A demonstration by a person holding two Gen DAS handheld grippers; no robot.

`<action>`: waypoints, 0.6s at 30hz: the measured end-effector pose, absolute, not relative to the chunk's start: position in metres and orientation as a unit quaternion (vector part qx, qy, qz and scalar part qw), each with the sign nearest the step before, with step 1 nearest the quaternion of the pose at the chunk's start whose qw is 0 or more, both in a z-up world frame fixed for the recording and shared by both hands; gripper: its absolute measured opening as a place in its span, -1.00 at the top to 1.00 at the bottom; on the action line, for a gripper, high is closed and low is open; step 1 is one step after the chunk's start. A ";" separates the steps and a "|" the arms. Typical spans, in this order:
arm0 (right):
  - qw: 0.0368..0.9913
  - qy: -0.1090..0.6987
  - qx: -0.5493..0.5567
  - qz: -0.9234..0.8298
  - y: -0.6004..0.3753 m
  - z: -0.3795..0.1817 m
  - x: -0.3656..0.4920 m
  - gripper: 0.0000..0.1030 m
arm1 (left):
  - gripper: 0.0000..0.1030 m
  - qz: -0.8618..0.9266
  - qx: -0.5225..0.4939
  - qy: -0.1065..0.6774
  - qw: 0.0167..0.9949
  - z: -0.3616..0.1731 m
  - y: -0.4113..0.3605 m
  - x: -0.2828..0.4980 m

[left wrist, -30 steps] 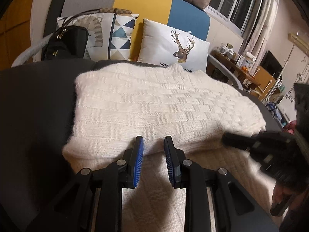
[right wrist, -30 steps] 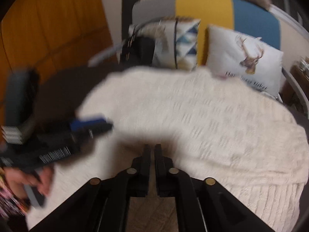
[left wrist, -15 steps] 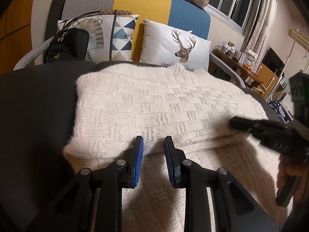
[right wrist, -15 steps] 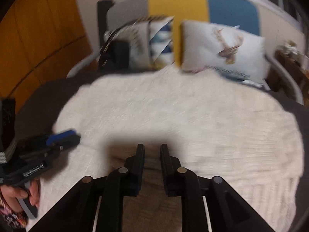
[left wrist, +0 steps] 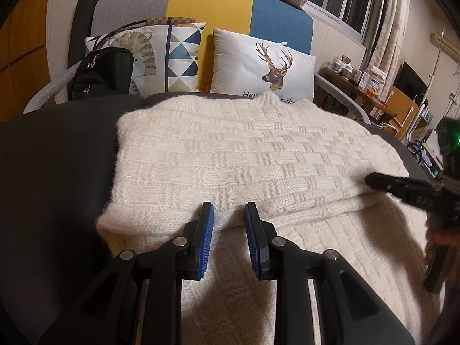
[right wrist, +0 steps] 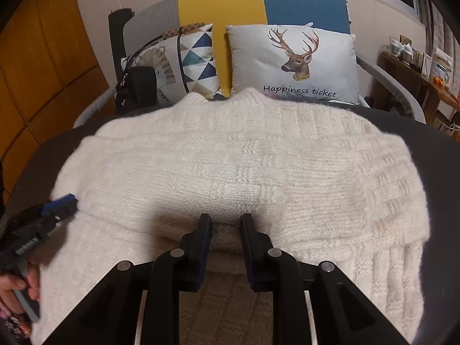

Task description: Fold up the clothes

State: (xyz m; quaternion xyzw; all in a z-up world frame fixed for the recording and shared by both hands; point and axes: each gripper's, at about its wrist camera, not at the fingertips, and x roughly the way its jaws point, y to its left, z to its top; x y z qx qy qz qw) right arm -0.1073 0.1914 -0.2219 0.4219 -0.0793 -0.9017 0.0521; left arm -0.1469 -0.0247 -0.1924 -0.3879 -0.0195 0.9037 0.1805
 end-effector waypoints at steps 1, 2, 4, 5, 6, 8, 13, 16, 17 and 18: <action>0.052 -0.102 0.415 -0.903 0.199 -0.217 -0.102 0.57 | 0.52 0.904 -0.388 -0.019 0.181 -0.193 -0.025 -0.147; 0.052 -0.125 0.407 -0.903 0.206 -0.213 -0.096 0.57 | 0.52 0.904 -0.388 -0.019 0.181 -0.193 -0.025 -0.148; 0.051 -0.170 0.392 -0.903 0.220 -0.204 -0.084 0.55 | 0.52 0.904 -0.388 -0.019 0.181 -0.193 -0.025 -0.148; 0.046 -0.197 0.394 -0.897 0.232 -0.207 -0.080 0.54 | 0.52 0.904 -0.387 -0.019 0.181 -0.193 -0.025 -0.148; 0.040 -0.225 0.395 -0.890 0.243 -0.210 -0.075 0.53 | 0.52 0.904 -0.387 -0.018 0.181 -0.193 -0.024 -0.148; 0.034 -0.270 0.396 -0.877 0.264 -0.217 -0.068 0.52 | 0.52 0.905 -0.386 -0.014 0.179 -0.193 -0.023 -0.147; 0.085 -0.421 0.345 -0.834 0.290 -0.232 -0.063 0.47 | 0.52 0.907 -0.384 -0.006 0.175 -0.193 -0.021 -0.146; 0.093 -0.442 0.361 -0.816 0.286 -0.237 -0.074 0.47 | 0.52 0.907 -0.383 -0.004 0.175 -0.193 -0.020 -0.145; 0.098 -0.443 0.368 -0.812 0.283 -0.238 -0.078 0.47 | 0.52 0.907 -0.383 -0.003 0.174 -0.193 -0.020 -0.145; 0.100 -0.440 0.377 -0.809 0.276 -0.239 -0.081 0.47 | 0.52 0.907 -0.383 -0.002 0.174 -0.193 -0.020 -0.145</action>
